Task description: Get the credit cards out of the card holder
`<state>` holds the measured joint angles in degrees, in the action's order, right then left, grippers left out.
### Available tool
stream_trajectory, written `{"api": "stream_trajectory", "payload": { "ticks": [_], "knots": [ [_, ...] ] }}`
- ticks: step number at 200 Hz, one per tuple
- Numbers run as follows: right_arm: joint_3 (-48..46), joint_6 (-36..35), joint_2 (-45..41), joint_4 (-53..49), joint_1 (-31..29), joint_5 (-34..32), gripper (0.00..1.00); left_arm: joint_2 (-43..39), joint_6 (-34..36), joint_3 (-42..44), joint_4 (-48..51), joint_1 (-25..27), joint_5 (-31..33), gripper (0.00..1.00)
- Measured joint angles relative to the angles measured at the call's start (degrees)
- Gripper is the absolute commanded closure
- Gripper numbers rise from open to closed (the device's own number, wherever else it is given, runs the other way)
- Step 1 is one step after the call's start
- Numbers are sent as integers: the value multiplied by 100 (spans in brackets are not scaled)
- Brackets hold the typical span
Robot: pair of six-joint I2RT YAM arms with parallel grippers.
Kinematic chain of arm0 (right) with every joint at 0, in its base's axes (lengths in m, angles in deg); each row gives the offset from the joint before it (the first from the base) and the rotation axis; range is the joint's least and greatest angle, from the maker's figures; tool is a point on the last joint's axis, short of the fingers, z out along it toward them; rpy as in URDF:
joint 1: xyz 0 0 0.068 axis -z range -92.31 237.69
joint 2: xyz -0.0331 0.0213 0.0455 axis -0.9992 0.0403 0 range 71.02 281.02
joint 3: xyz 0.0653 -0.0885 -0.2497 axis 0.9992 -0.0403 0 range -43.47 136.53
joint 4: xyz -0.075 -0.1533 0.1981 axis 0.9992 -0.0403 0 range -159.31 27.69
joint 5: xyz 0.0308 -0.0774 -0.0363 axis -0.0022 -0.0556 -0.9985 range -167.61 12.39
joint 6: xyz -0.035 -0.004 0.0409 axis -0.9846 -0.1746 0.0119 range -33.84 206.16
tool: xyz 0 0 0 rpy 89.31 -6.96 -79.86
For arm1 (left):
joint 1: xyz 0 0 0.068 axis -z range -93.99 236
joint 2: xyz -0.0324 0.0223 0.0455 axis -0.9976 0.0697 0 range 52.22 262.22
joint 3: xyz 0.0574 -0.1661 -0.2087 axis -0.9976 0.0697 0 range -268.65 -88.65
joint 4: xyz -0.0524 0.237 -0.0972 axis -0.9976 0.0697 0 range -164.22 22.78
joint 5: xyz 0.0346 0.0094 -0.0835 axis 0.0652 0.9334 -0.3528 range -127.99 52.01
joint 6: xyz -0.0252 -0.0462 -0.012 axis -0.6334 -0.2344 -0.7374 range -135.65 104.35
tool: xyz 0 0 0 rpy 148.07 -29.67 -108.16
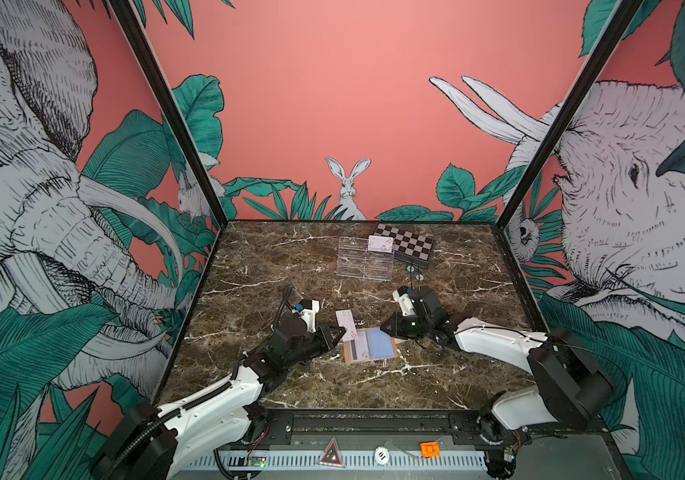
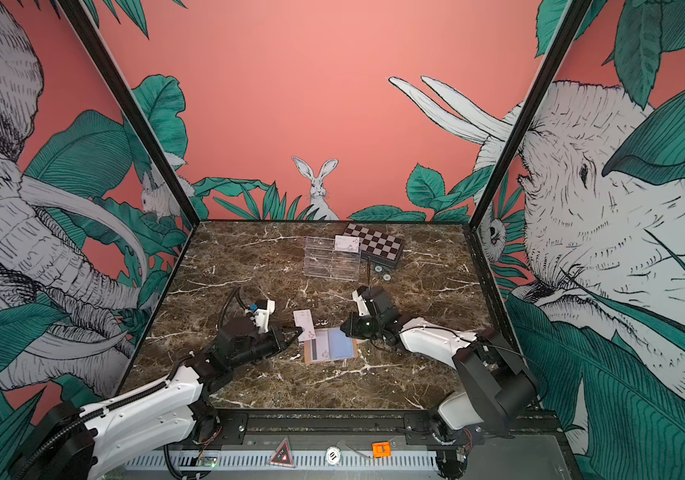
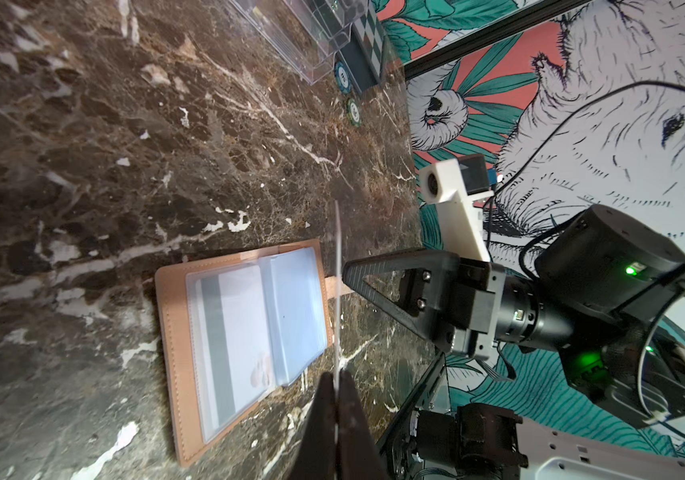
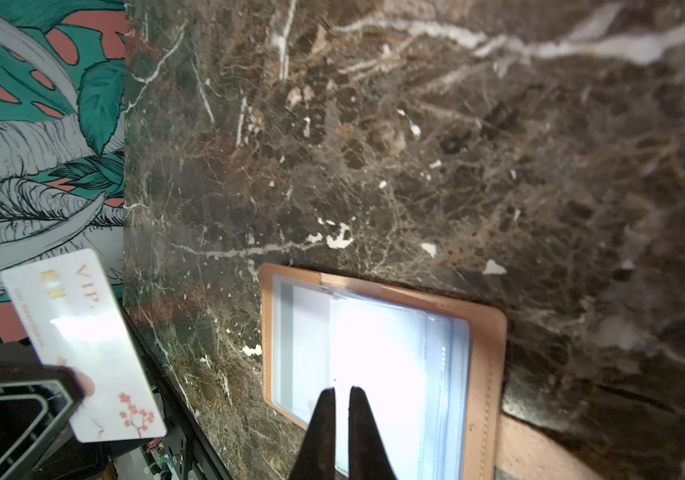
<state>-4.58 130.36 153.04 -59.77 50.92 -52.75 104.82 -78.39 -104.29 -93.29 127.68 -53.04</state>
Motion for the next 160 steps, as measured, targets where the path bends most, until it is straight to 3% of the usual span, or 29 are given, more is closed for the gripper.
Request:
{"api": "stream_trajectory", "payload": {
  "ticks": [34, 79, 123, 160],
  "knots": [
    [334, -245, -295, -404, -4, -223, 44, -2, -44, -39, -103, -24, -59, 100],
    [529, -588, -638, -992, 0, -669, 14, 129, -219, -55, -533, -37, -96, 100],
    [579, -793, -1143, -1403, 310, -896, 7, 315, -306, -315, -719, -55, -61, 100],
    [452, -396, -1488, -1016, 1040, -369, 6, 817, -389, -640, -1054, -61, -59, 100]
  ]
}}
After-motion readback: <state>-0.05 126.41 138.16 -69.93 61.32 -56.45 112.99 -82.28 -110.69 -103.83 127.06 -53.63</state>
